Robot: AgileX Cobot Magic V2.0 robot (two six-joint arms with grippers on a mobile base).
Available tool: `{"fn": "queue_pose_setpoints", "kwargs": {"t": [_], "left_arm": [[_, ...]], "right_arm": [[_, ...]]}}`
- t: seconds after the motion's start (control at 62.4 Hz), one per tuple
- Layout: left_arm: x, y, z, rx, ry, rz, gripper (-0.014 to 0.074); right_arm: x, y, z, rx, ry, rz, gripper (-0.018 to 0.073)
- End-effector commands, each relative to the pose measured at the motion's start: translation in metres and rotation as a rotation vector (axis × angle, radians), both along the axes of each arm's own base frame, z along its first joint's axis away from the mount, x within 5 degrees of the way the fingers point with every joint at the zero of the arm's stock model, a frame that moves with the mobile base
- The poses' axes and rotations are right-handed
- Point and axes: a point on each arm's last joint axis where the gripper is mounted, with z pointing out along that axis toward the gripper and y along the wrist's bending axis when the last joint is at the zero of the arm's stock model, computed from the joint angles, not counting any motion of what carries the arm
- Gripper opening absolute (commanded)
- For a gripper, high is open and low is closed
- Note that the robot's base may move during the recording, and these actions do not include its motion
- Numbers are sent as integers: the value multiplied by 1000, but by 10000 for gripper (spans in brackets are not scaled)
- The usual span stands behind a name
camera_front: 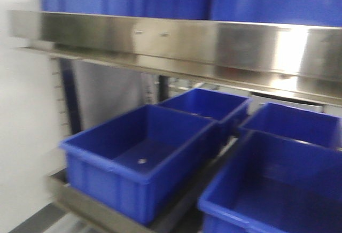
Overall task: Stack silver trays without gaps
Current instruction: 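Drive up to the shelf holding the tray in both grippers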
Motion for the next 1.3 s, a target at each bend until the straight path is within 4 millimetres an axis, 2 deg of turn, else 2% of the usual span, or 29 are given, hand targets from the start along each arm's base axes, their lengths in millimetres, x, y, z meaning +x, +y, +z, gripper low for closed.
{"fn": "queue_pose_setpoints", "kwargs": {"t": [0.0, 1.282], "left_arm": [[-2, -7, 4, -2, -28, -36, -8], [-2, -7, 4, -2, -28, -36, -8]], "right_arm": [[-17, 19, 22, 92, -179, 205, -80], [-17, 19, 22, 92, -179, 205, -80]]}}
